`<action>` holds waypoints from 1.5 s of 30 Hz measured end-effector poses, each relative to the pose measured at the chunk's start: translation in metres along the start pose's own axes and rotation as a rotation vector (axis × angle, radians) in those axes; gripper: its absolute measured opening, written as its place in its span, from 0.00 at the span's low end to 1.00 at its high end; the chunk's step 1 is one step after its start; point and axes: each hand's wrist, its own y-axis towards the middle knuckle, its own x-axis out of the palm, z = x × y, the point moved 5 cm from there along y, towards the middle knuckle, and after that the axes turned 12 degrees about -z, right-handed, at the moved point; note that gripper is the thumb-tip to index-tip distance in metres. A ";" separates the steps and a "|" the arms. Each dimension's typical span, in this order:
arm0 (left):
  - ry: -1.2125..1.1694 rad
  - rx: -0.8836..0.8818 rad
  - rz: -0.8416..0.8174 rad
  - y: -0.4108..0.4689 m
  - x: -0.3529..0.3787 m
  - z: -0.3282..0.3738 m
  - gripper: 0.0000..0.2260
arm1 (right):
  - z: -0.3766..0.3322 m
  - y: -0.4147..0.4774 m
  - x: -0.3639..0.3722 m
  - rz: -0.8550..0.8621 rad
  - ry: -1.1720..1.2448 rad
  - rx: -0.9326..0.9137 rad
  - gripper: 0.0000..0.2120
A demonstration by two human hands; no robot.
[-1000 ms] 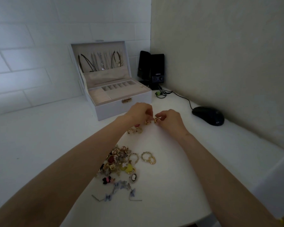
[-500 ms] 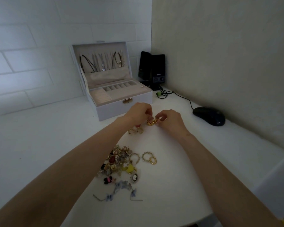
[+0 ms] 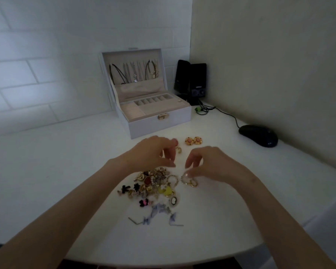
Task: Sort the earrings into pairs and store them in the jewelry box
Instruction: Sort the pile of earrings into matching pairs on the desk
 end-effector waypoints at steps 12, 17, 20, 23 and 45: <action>0.087 -0.032 -0.154 -0.002 0.022 0.002 0.08 | -0.005 0.003 0.021 -0.050 0.151 -0.052 0.11; -0.052 -0.014 -0.097 -0.008 0.006 0.005 0.07 | 0.001 -0.003 0.011 -0.015 0.473 -0.130 0.09; -0.102 -0.045 0.024 -0.002 -0.002 0.002 0.08 | 0.008 -0.006 -0.010 0.126 0.609 -0.136 0.08; -0.087 -0.123 0.110 0.015 -0.001 0.001 0.08 | 0.027 0.003 -0.035 0.312 0.650 -0.071 0.06; 0.260 -0.213 0.128 0.093 0.006 0.002 0.08 | 0.070 0.049 -0.031 0.519 0.272 0.099 0.02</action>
